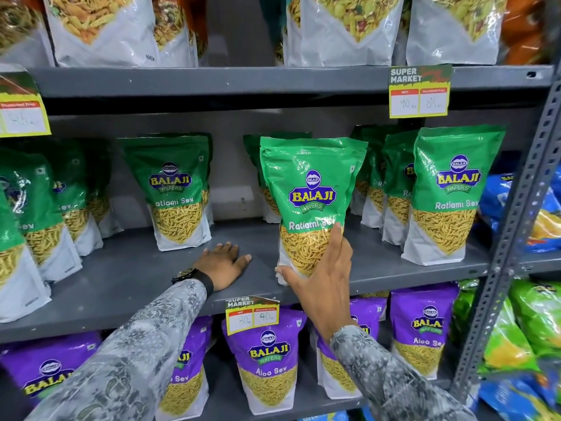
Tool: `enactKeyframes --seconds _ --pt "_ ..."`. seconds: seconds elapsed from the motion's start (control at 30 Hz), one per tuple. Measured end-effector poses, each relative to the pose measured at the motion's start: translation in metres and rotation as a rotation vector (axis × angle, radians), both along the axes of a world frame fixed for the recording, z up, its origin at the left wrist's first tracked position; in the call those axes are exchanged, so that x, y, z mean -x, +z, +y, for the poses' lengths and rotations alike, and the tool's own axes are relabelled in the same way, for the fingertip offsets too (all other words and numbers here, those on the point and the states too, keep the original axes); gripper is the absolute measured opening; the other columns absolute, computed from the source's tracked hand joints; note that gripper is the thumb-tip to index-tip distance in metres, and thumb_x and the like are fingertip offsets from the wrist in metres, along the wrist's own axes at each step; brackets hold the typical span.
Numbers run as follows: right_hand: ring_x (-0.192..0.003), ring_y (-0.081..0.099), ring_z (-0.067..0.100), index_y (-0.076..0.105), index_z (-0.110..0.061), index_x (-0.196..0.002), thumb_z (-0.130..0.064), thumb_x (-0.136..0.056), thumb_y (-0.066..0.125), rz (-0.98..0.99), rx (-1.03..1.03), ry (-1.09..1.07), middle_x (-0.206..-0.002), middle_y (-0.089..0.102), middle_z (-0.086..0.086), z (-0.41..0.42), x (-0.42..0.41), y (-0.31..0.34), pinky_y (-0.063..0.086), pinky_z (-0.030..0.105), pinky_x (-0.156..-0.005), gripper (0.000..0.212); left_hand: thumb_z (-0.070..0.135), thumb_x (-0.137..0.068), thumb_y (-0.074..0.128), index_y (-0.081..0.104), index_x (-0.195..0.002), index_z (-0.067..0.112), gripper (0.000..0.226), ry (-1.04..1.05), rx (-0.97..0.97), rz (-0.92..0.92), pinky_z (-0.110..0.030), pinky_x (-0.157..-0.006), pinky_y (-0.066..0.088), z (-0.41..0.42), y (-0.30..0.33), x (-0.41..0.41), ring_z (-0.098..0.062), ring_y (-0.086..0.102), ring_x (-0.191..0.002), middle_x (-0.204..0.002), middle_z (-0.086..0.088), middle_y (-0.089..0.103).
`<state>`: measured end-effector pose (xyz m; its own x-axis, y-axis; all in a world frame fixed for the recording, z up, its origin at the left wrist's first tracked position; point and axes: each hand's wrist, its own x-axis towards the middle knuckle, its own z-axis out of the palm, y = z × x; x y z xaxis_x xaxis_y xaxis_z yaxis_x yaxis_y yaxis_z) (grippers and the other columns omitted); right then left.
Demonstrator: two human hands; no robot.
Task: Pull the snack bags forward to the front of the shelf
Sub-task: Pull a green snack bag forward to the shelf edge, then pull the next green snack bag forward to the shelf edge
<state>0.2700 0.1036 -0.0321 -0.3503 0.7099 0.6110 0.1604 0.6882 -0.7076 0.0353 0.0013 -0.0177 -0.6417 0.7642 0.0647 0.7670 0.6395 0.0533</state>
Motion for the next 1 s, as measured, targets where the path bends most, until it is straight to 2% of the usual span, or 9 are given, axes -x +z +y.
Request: enactKeyframes --seconds 0.3,0.37,0.43,0.5,0.6,0.7,0.83,0.93,1.0 --pt "-0.142 0.034 0.039 -0.004 -0.029 -0.165 -0.063 -0.067 0.087 -0.025 0.001 -0.013 -0.159 0.023 0.013 0.001 -0.001 0.000 0.043 0.056 -0.115 0.138 0.063 -0.102 0.022 0.039 -0.154 0.017 0.071 0.014 -0.013 -0.019 -0.053 -0.126 0.017 -0.002 0.004 -0.007 -0.028 0.026 -0.157 -0.168 -0.008 0.031" --pt "-0.151 0.024 0.041 -0.008 -0.028 -0.166 -0.071 -0.072 0.080 -0.074 0.002 0.007 -0.165 0.014 0.018 0.000 -0.005 0.003 0.035 0.058 -0.121 0.136 0.064 -0.102 0.028 0.046 -0.149 0.016 0.070 0.031 -0.053 -0.049 -0.050 -0.125 0.023 -0.006 0.009 -0.012 -0.029 0.035 -0.153 -0.163 -0.010 0.041" --pt "-0.158 0.010 0.041 -0.011 -0.027 -0.166 -0.077 -0.080 0.070 -0.119 -0.019 0.008 -0.170 0.002 0.022 -0.003 -0.013 0.007 0.025 0.058 -0.126 0.129 0.065 -0.099 0.036 0.055 -0.143 0.019 0.066 0.055 -0.158 -0.085 -0.042 -0.117 0.038 -0.014 0.014 -0.017 -0.031 0.051 -0.141 -0.151 -0.010 0.056" --pt "-0.158 0.008 0.041 -0.003 -0.021 -0.168 -0.074 -0.087 0.062 -0.111 -0.084 -0.037 -0.170 0.003 0.025 -0.009 -0.021 0.017 0.021 0.062 -0.126 0.117 0.063 -0.099 0.043 0.061 -0.141 0.025 0.059 0.067 -0.265 -0.077 -0.036 -0.107 0.046 -0.028 0.020 -0.022 -0.030 0.060 -0.132 -0.143 -0.008 0.065" --pt "-0.148 0.029 0.045 0.025 -0.011 -0.164 -0.053 -0.093 0.070 -0.019 -0.263 -0.108 -0.160 0.027 0.026 -0.023 -0.026 0.037 0.029 0.068 -0.119 0.093 0.055 -0.100 0.050 0.069 -0.133 0.025 0.048 0.063 -0.381 -0.028 -0.035 -0.100 0.050 -0.059 0.031 -0.025 -0.031 0.064 -0.126 -0.133 -0.009 0.072" --pt "-0.138 0.045 0.046 0.043 -0.007 -0.154 -0.040 -0.091 0.074 0.045 -0.497 -0.081 -0.151 0.042 0.024 -0.045 -0.013 0.050 0.035 0.066 -0.117 0.077 0.053 -0.099 0.051 0.068 -0.135 0.032 0.044 0.140 -0.382 0.030 -0.038 -0.102 0.053 -0.102 0.040 -0.017 -0.033 0.065 -0.125 -0.133 -0.008 0.072" --pt "-0.128 0.052 0.043 0.052 -0.011 -0.147 -0.035 -0.087 0.069 -0.060 -0.651 0.075 -0.138 0.053 0.019 -0.088 0.034 0.056 0.037 0.061 -0.117 0.067 0.049 -0.102 0.047 0.062 -0.140 0.031 0.045 0.252 -0.303 0.062 -0.041 -0.102 0.052 -0.157 0.042 0.016 -0.035 0.063 -0.127 -0.139 -0.011 0.068" --pt "-0.122 0.055 0.040 0.049 -0.010 -0.147 -0.041 -0.084 0.067 -0.220 -0.616 0.178 -0.133 0.055 0.015 -0.120 0.090 0.053 0.041 0.055 -0.115 0.073 0.042 -0.107 0.040 0.046 -0.153 0.020 0.052 0.221 -0.189 0.007 -0.042 -0.121 0.035 -0.180 0.039 0.047 -0.031 0.042 -0.149 -0.162 -0.012 0.044" --pt "-0.121 0.053 0.036 0.040 -0.013 -0.153 -0.045 -0.086 0.072 -0.302 -0.515 0.215 -0.137 0.051 0.013 -0.136 0.135 0.051 0.045 0.050 -0.110 0.081 0.041 -0.108 0.036 0.038 -0.156 0.008 0.058 0.226 -0.118 -0.023 -0.046 -0.126 0.025 -0.184 0.038 0.066 -0.034 0.030 -0.155 -0.166 -0.018 0.033"
